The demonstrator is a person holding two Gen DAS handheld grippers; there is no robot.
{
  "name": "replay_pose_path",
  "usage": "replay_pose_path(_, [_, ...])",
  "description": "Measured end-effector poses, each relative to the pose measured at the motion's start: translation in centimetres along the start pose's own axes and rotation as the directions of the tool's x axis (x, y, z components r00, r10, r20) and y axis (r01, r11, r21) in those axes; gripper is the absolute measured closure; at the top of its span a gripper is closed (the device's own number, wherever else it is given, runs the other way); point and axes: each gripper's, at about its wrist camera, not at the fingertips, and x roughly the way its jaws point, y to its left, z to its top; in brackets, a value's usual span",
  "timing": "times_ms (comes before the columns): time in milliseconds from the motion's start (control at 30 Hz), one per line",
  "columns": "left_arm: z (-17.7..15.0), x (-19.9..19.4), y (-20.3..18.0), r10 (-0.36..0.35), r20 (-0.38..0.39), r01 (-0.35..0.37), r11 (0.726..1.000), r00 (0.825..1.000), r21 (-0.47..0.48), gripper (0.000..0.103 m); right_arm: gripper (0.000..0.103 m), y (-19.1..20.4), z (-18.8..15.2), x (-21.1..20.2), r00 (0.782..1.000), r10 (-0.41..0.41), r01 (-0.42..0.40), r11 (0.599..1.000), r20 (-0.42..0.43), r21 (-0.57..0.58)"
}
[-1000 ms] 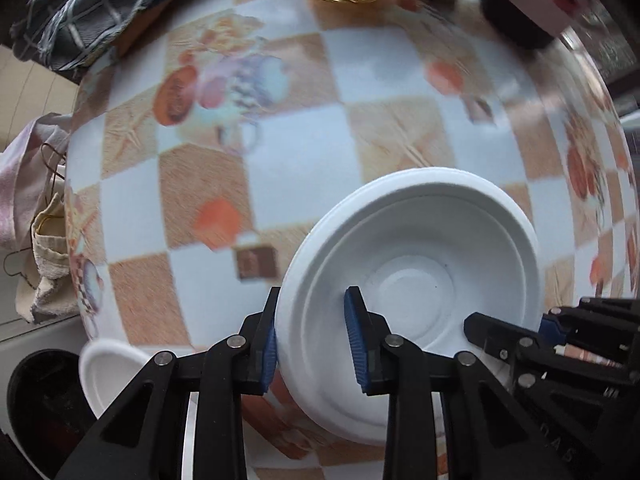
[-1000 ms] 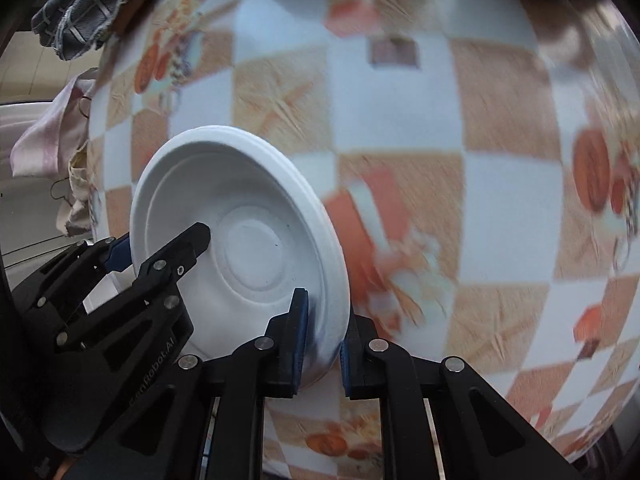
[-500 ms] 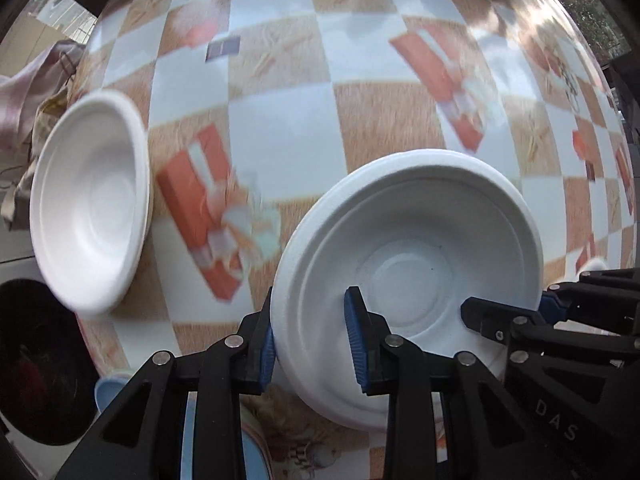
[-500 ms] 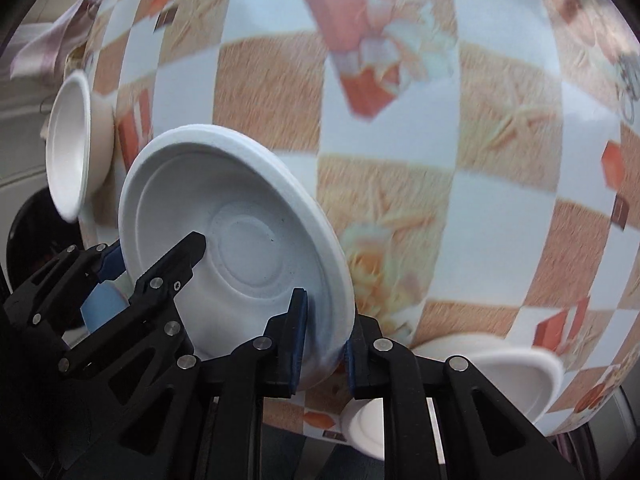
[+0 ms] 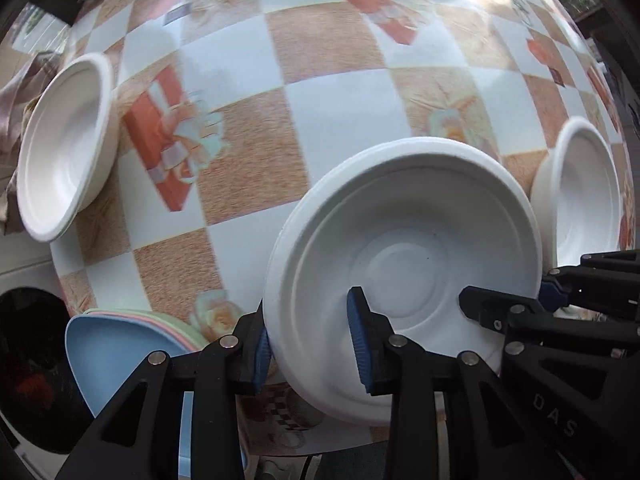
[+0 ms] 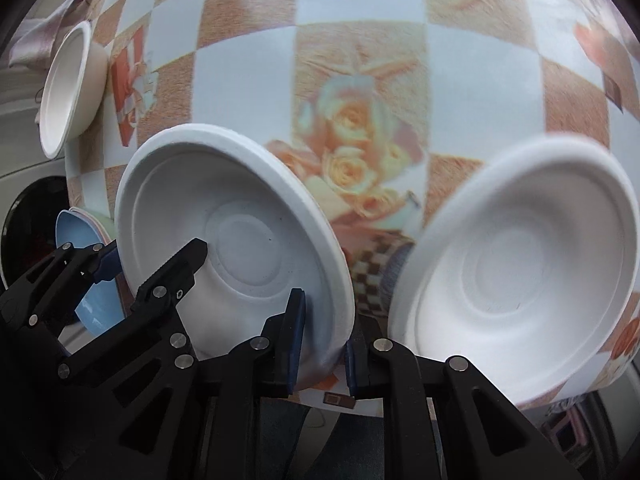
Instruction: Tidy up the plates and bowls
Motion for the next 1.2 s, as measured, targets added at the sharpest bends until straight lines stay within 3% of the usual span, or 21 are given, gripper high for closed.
replay_pose_path(167, [0.6,0.3,-3.2,-0.013,0.004,0.012,0.995,1.0,0.094,0.067,0.084,-3.2,-1.6,-0.6,1.0,-0.013,0.013,0.998,0.013,0.057])
replay_pose_path(400, [-0.9,-0.1,-6.7,-0.028,0.002,0.027,0.99,1.0,0.141,0.067,0.084,-2.8,-2.7,-1.2,1.0,-0.003,0.001,0.997,0.031,0.076])
replay_pose_path(567, [-0.2,-3.5,-3.4,-0.02,0.046,0.014,0.992,0.999,0.125,0.067,0.084,-1.4,-4.5,-2.3,0.996,0.054,-0.059,0.996,0.075,0.071])
replay_pose_path(733, [0.2,-6.9,-3.9,-0.02,0.101,0.007,0.991,0.995,0.133,0.067,0.084,-1.3,-5.4,-4.5,0.984,0.087,-0.103,0.989,0.154,0.102])
replay_pose_path(933, [2.6,-9.8,-6.7,-0.078,0.142,0.049,0.98,0.987,0.195,0.067,0.084,-5.6,-7.0,-7.2,0.969,0.087,-0.137,0.967,0.229,0.213])
replay_pose_path(1100, [3.9,-10.4,-11.3,-0.086,0.158,0.038,0.958,0.984,0.284,0.067,0.084,-9.4,-7.3,-8.6,0.963,0.055,-0.139,0.941,0.265,0.308])
replay_pose_path(1200, [5.7,-8.9,-13.4,-0.087,0.149,0.036,0.948,0.985,0.316,0.067,0.084,-11.0,-7.2,-8.6,0.962,0.035,-0.132,0.926,0.27,0.352])
